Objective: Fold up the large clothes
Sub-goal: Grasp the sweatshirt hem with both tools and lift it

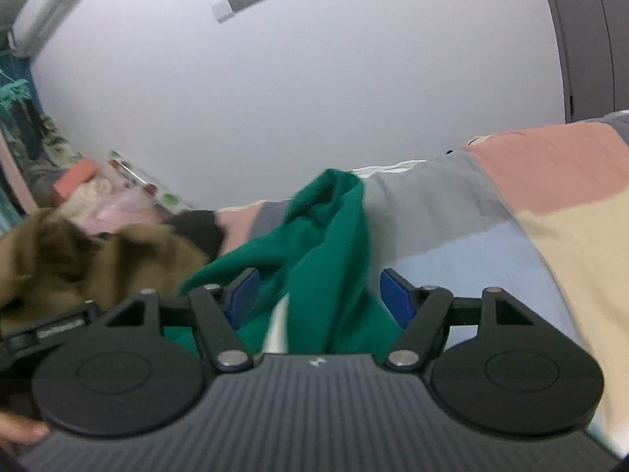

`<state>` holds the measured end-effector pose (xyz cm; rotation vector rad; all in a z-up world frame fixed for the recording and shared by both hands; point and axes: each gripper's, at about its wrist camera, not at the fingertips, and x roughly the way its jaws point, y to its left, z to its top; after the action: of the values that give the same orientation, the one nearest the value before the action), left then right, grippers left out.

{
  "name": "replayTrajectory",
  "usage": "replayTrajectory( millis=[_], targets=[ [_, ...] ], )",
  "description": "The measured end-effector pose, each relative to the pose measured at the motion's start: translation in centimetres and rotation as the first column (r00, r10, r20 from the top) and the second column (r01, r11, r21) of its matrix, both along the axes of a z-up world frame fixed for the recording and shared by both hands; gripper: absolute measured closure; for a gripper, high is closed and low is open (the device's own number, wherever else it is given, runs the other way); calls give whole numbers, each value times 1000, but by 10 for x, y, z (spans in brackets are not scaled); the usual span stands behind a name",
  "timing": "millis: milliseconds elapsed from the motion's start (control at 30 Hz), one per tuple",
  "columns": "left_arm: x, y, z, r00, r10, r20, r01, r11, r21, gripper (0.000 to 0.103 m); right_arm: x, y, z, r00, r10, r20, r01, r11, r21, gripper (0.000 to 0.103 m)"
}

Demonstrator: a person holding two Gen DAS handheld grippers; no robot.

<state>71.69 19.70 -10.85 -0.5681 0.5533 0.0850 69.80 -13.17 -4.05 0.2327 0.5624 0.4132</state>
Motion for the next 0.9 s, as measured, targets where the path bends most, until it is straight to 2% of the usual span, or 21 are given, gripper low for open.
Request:
replayTrajectory(
  millis=[133,167,200,233,267,300,333,367,433,567,633,733,900],
  targets=[
    [35,0,-15,999,5,-36,-4,1000,21,31,52,10,-19,999,-26,-28,25,999,-28,38],
    [38,-2,-16,999,12,-44,-10,999,32,41,60,11,-22,999,-31,-37,30,999,-25,39],
    [42,-2,-18,999,11,-45,-10,1000,30,52,68,13,-26,999,-28,-47,27,999,-26,46],
    [45,-1,-18,999,4,-47,-4,1000,14,58,73,15,-28,998,-20,-55,18,999,-38,51],
    [49,-1,-18,999,-2,-55,2,1000,4,74,77,18,-30,998,-15,-61,11,999,-51,60],
    [51,-2,-16,998,-9,-67,9,1000,3,91,81,21,-31,997,-8,-75,4,998,-65,73],
    [53,-2,-13,998,-15,-69,15,1000,9,95,83,23,-30,996,-1,-87,-5,997,-72,80],
    [52,-4,-6,998,-25,-54,26,999,25,97,84,25,-29,996,10,-93,-18,997,-78,90],
    [46,-9,13,999,-47,-24,49,996,81,98,76,28,-18,998,41,-56,-47,992,-115,93],
    [29,-15,44,997,-74,-10,74,989,129,99,55,22,5,997,76,1,-75,990,-117,95],
    [8,-17,60,996,-87,0,85,983,163,99,36,17,21,994,96,52,-89,987,-135,95],
    [-21,-20,80,995,-98,21,92,978,189,100,5,3,44,988,105,109,-94,990,-100,95],
    [-85,-35,111,991,-113,73,93,965,244,100,-66,-14,77,954,149,260,-118,984,-130,95]
  ],
)
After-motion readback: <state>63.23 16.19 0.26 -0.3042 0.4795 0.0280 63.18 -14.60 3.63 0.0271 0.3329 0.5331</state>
